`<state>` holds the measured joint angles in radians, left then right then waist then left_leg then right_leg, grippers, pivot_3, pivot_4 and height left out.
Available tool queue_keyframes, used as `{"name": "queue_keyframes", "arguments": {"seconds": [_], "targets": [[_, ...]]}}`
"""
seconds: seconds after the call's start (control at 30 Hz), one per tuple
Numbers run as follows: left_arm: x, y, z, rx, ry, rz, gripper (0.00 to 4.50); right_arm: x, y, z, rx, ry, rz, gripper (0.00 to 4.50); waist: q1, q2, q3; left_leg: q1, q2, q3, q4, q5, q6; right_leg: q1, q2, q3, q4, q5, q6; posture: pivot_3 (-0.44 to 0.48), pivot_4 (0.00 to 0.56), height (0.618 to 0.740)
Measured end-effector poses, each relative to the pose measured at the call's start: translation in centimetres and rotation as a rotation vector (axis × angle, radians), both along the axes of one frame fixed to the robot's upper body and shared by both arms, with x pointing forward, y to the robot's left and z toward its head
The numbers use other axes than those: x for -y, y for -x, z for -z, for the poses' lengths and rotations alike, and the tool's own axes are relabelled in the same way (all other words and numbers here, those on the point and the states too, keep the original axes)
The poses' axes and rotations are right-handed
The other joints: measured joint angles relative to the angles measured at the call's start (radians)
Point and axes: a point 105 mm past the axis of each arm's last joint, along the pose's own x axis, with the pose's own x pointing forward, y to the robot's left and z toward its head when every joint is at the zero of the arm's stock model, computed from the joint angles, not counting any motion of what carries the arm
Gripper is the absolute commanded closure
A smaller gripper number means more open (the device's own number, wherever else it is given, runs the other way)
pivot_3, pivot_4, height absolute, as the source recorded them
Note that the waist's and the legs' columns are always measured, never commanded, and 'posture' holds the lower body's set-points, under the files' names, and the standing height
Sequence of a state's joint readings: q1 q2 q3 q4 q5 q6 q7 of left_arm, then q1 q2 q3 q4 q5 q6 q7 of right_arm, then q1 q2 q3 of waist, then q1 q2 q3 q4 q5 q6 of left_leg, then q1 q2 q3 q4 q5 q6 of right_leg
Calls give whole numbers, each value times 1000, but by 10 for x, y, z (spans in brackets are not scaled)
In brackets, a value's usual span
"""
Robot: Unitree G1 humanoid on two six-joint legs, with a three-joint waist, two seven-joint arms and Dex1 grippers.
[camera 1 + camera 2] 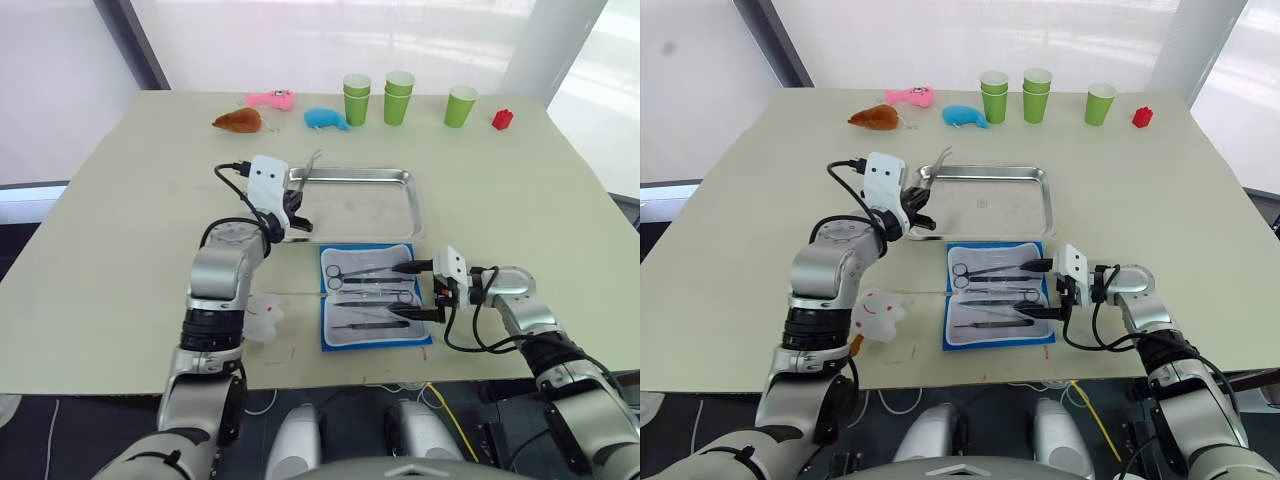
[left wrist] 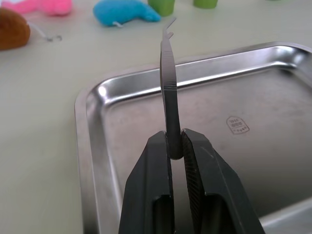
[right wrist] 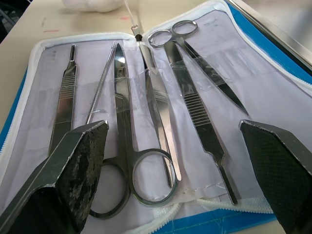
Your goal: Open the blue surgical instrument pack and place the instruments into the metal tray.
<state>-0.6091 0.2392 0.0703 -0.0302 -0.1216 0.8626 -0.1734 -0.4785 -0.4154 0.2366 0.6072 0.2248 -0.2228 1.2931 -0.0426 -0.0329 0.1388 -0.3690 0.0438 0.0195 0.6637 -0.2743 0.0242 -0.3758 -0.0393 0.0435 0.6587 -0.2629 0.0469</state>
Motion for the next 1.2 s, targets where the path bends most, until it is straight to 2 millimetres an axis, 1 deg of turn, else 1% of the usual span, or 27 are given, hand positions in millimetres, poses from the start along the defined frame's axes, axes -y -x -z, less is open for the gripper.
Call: {"name": "queue_keyframes", "arguments": {"seconds": [0.07, 0.2, 0.33, 0.47, 0.53, 0.67, 0.73, 0.83, 1.1, 1.13, 1.2], "targets": [[0, -1, 2, -13, 7, -28, 4486, 0, 0, 0, 0, 0, 0, 0, 1, 0, 0, 0, 0, 0, 0, 0, 0, 0, 0, 0, 0, 0, 0, 0, 150, 740], [6, -3, 6, -47, 22, -70, 4486, 0, 0, 0, 0, 0, 2, 0, 0, -1, -1, 1, -1, 0, -1, 0, 0, 0, -2, 0, -1, 0, 0, 0, 150, 740], [10, -5, 22, -123, 41, -106, 4486, 0, 0, 1, 0, 0, 2, 0, 0, -2, -1, 2, -2, 0, -4, 0, -1, 0, -4, 0, -1, 0, -1, 0, 150, 740], [6, -5, 27, -145, 51, -147, 4486, 0, 0, 1, -1, 0, 2, 0, 0, -2, -1, 3, -2, 0, -6, 1, -2, 0, -5, 2, -2, 1, -1, 0, 150, 740], [4, -5, 26, -147, 51, -169, 4486, 0, 0, 1, -2, 0, 3, 0, 0, -3, -2, 5, -4, 0, -12, 4, -7, 0, -7, 3, -3, 1, -1, 0, 150, 740], [0, -6, 29, -163, 59, -198, 4486, 0, 0, 1, -1, 0, 3, 0, 0, -3, -2, 5, -4, 0, -13, 4, -8, 0, -7, 3, -4, 1, -2, 0, 150, 740], [-2, -6, 31, -174, 65, -209, 4486, 0, 0, 1, -1, 0, 3, 0, 0, -3, -2, 5, -4, -1, -13, 2, -11, 0, -8, 3, -4, 1, -2, 0, 150, 740], [-3, -6, 36, -195, 66, -218, 4486, 0, 0, 1, 0, 0, 4, 0, 0, -4, -2, 5, -4, -1, -13, 2, -11, 0, -8, 3, -4, 1, -2, 0, 150, 740], [-8, -8, 38, -209, 83, -249, 4486, 0, 0, 1, 5, -1, 5, 0, 0, -4, -2, 5, -4, -1, -14, 2, -12, 0, -8, 3, -5, 1, -2, 0, 150, 740], [-9, -8, 38, -209, 86, -251, 3601, 0, 1, 1, 5, -1, 5, 0, 0, -4, -2, 5, -4, -1, -14, 1, -12, 0, -8, 3, -5, 1, -2, 0, 150, 740], [-10, -8, 38, -209, 89, -255, 2805, 0, 1, 1, 6, -2, 5, 0, 1, -4, -2, 5, -4, -1, -15, 1, -12, 0, -11, 1, -6, 1, -3, 0, 150, 740]]}}
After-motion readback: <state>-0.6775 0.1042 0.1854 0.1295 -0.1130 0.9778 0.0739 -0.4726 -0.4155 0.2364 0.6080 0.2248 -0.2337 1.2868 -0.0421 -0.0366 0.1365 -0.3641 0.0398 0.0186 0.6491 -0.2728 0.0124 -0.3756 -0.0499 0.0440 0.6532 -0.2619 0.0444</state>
